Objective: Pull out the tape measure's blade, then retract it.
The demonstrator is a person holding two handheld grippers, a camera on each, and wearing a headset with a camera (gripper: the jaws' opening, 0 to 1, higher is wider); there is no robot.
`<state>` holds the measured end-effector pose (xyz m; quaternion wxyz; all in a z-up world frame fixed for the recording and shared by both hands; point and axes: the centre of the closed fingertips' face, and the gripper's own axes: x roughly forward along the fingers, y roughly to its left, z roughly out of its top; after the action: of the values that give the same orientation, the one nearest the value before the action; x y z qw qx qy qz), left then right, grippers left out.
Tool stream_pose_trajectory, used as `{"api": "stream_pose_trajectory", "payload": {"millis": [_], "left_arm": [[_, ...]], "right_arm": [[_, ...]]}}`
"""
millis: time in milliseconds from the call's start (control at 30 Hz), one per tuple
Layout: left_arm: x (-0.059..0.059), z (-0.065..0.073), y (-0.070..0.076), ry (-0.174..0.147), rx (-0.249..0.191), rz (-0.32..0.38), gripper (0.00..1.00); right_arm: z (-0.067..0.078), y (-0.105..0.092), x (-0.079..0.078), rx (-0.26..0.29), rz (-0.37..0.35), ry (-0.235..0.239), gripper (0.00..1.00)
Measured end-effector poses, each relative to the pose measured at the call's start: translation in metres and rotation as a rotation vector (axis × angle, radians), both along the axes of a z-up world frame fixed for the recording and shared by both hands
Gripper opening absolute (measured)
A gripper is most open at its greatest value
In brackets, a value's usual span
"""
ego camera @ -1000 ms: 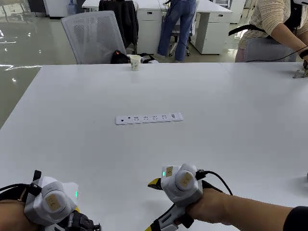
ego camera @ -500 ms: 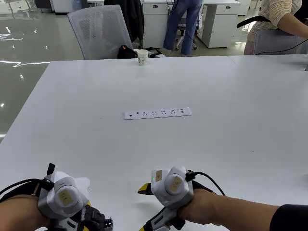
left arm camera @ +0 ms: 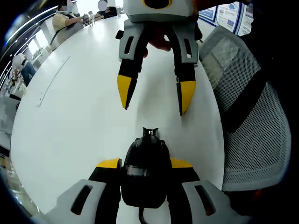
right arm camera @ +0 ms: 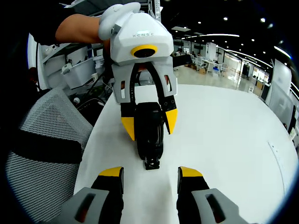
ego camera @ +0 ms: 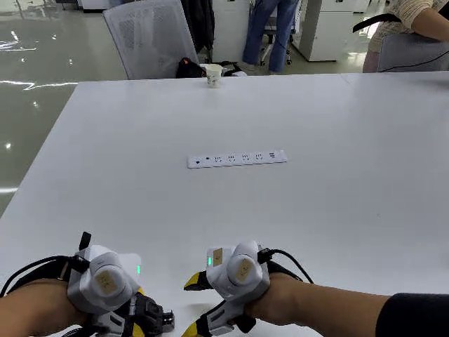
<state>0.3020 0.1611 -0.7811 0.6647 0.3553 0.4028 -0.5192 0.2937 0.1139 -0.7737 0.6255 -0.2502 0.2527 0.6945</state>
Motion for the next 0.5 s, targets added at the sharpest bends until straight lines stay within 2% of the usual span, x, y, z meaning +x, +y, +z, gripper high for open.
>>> {"api": "stream_pose_trajectory", "payload": {"millis": [133,367,500], "left_arm": [[0.001,0.0,0.0,-0.008,-0.017,0.006,0.32],[0.001,0.0,0.0,-0.006,-0.017,0.002,0.32],[0.002,0.0,0.0,-0.003,-0.021,0.004,0.33]], "right_arm": [[-0.011,0.003,0.001,-0.037,0.015,-0.016,0.37],[-0.02,0.015,0.0,-0.054,0.003,0.012,0.29],[-0.026,0.014,0.0,-0.065,0.005,0.019,0.2]]}}
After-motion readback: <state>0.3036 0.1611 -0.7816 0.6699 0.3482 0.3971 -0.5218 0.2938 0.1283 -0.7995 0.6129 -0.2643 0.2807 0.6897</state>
